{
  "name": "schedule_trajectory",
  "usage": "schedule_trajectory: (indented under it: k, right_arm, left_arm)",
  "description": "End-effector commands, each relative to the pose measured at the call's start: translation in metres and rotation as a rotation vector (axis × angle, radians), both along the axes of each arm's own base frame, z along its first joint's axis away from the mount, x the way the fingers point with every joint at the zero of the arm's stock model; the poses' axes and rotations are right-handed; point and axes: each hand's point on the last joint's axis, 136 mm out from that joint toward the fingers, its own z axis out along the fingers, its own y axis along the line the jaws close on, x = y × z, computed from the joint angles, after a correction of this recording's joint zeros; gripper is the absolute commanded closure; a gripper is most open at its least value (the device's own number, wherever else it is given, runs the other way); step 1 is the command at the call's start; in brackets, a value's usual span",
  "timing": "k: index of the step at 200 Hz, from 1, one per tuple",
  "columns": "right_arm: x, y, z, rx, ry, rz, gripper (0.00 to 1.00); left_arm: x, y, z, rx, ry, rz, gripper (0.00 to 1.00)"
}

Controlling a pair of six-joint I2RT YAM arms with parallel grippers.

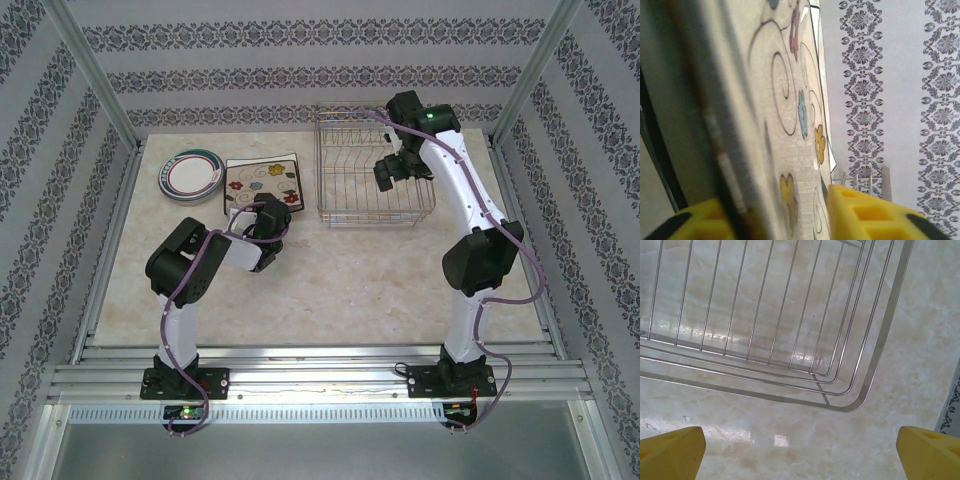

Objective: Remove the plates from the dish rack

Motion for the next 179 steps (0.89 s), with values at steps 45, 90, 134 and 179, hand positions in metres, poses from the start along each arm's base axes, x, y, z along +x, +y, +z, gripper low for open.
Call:
schedule_trajectory:
  k: [45,90,134,179]
  right_arm:
    - [-0.006,0.005,0.009,0.028,-0.035,0.002,0.02]
    - [-0.008,0.005,0.005,0.037,-0.035,-0.008,0.02]
    - [-0.008,0.009,0.001,0.055,-0.03,-0.008,0.02]
    - [-0.008,0.011,0.001,0.07,-0.041,-0.01,0.02]
  left_arm:
    - [0.008,0.0,0.039,0.033,0.001,-0.037,0.55]
    - [0.003,0.004,0.037,0.073,0.071,-0.088,0.47]
    - [0.003,0.002,0.044,0.122,0.111,-0.144,0.45]
    - [0.006,-0.009,0.044,0.146,0.149,-0.207,0.44]
